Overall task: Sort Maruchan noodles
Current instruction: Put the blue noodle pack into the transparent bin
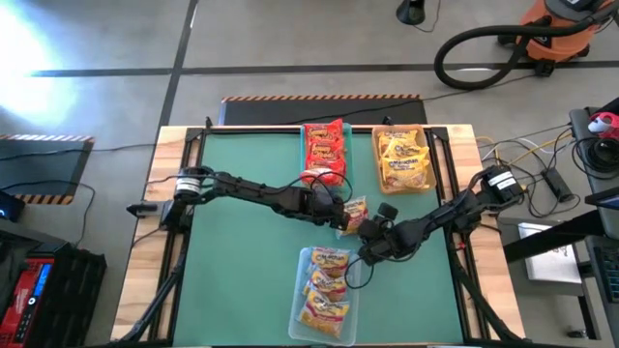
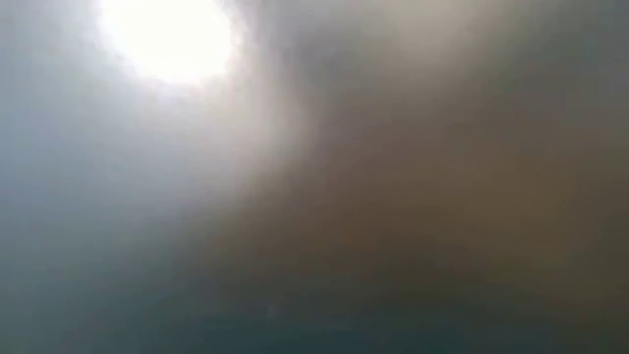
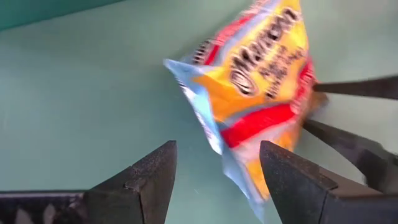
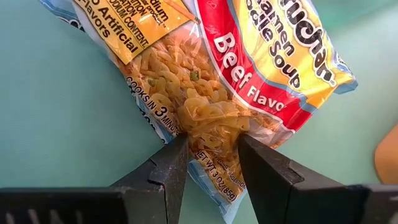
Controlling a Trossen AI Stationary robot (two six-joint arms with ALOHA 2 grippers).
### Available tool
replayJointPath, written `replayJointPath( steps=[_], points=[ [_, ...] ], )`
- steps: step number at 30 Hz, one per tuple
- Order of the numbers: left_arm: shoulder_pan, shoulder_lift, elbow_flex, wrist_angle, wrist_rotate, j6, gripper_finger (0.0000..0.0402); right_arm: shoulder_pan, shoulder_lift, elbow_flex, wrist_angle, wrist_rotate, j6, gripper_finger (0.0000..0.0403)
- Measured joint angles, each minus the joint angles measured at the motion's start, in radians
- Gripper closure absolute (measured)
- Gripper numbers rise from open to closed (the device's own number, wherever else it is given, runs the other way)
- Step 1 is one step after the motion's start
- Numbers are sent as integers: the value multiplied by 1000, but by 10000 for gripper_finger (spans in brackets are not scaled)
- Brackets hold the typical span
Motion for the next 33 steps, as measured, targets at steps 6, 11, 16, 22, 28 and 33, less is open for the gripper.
replayJointPath(
  steps=[6, 11, 16, 22, 28, 33],
  points=[
    [-1, 17, 0, 37, -59, -23, 189, 0, 0, 0, 3, 0, 0, 264],
    [-1, 50, 0, 92, -58, -37, 189, 0, 0, -1, 7, 0, -7, 264],
    [-1, 76, 0, 158, -52, -48, 189, 0, 0, 0, 14, 0, -10, 264],
    [1, 92, -2, 210, -53, -23, 189, 0, 0, -2, 21, 0, -10, 264],
    [1, 92, -2, 221, -52, -17, 191, 0, 0, -7, 26, 0, -10, 264],
    [1, 92, -2, 221, -47, -17, 216, 0, -6, -7, 22, -2, -10, 264]
  ],
)
